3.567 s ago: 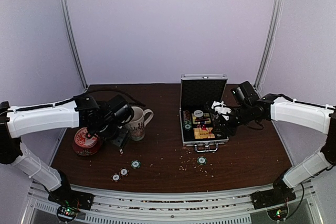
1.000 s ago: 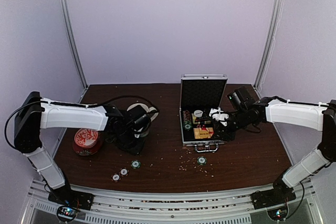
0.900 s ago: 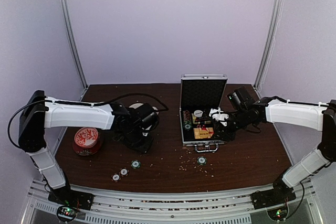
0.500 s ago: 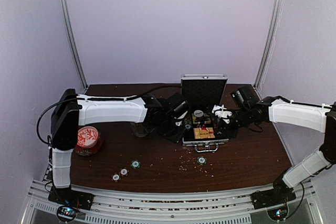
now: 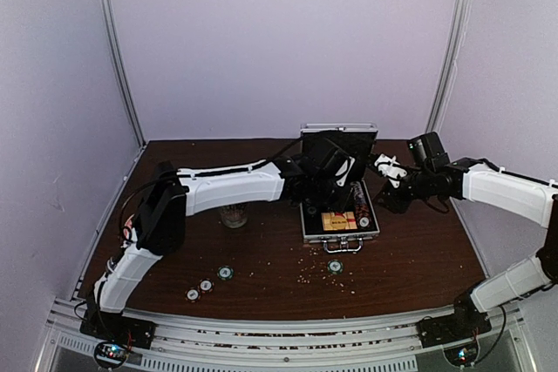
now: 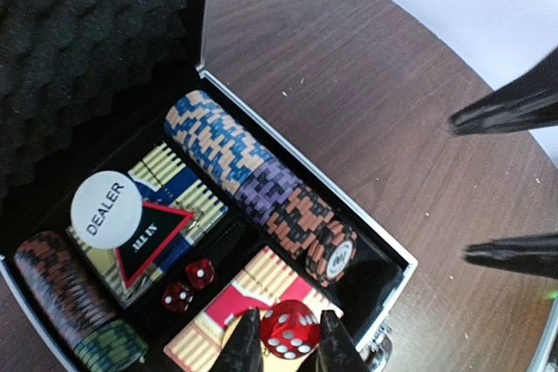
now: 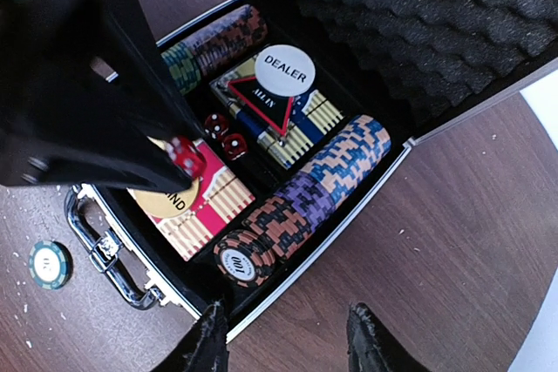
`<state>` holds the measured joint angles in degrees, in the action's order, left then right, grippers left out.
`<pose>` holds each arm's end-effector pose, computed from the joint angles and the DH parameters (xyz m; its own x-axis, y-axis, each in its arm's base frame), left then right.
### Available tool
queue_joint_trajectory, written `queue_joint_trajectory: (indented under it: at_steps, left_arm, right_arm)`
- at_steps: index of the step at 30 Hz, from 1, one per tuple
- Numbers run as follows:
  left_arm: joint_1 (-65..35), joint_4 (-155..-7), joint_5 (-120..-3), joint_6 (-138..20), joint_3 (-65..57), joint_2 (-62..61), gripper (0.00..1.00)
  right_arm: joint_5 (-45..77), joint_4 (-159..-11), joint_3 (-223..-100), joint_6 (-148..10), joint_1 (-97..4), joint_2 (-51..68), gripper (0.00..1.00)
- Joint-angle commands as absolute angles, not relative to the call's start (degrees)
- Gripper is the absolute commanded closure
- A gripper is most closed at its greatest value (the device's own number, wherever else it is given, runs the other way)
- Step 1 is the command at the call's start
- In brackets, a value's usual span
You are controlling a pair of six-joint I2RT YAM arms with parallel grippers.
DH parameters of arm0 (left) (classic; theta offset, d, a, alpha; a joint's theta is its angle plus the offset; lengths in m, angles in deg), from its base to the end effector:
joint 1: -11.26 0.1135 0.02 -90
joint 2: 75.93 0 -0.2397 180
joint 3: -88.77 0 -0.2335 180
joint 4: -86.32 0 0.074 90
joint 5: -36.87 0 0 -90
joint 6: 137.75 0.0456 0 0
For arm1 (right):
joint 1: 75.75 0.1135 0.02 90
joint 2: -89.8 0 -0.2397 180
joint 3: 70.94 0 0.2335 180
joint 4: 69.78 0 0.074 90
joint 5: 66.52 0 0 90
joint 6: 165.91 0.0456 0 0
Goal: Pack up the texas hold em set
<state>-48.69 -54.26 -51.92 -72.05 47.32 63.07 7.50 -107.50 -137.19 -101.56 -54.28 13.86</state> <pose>0.2643 -0.4550 0.1923 -0.6454 0.2939 -0.7051 0.6492 0.6974 -0.3035 0.2482 0.1111 0.2200 -0.3902 -0.6007 -0.6978 -0.7701 0.6284 -0.1102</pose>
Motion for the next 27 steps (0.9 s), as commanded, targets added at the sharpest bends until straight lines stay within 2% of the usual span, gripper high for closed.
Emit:
queue_joint_trajectory:
  at_steps: [1, 27]
  left_arm:
    - [-47.84, -62.02, -51.63, -71.48, 49.26, 66.50, 0.80]
    - [-44.74, -68.91, -56.65, -76.12, 52.16, 75.98, 0.76]
  right_arm:
    - [9.28, -105.93, -136.54, -101.08, -54.84, 15.12, 0.52]
    - [7.84, -106.90, -136.43, -102.63, -54.91, 13.62, 0.52]
